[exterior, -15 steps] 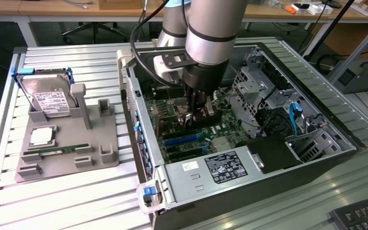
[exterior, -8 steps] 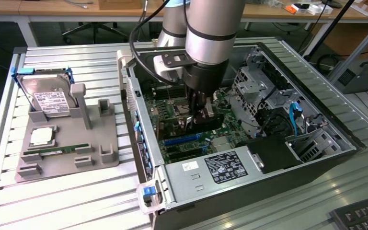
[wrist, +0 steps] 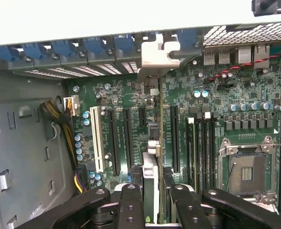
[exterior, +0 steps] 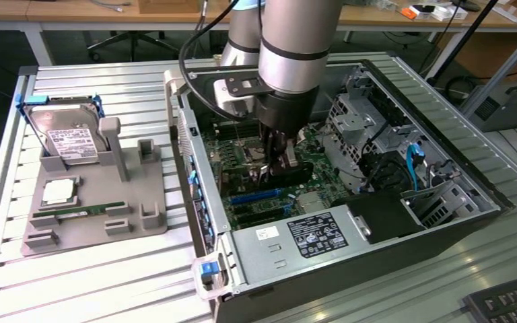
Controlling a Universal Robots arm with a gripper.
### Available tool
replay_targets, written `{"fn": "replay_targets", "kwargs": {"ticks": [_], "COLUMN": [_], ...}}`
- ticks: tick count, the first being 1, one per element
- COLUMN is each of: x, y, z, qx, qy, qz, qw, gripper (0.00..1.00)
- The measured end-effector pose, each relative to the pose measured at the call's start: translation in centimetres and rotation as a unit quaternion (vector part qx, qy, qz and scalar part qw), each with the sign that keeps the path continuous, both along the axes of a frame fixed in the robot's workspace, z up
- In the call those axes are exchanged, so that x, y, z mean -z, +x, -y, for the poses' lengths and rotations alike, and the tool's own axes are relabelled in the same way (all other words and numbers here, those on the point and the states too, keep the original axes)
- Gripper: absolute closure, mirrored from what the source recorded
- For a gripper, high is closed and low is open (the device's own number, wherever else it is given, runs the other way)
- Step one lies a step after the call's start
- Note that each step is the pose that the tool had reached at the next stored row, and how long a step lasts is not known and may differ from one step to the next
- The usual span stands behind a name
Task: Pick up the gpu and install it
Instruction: 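Insert the gpu into the slot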
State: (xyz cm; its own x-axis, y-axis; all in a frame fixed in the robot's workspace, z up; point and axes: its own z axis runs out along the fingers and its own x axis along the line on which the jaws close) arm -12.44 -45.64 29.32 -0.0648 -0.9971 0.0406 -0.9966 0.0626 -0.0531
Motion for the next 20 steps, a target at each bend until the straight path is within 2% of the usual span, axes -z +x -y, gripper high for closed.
{"fn": "replay_targets", "kwargs": {"ticks": [5,20], "x": [0.58,1.73], "y": [-0.6,-1.1], "z": [-0.01,-0.58], "qx": [0.0,0.0], "qy": [0.0,0.0], "qz": [0.0,0.0], "qw": [1.0,1.0], "gripper": [0.73,0.73]}}
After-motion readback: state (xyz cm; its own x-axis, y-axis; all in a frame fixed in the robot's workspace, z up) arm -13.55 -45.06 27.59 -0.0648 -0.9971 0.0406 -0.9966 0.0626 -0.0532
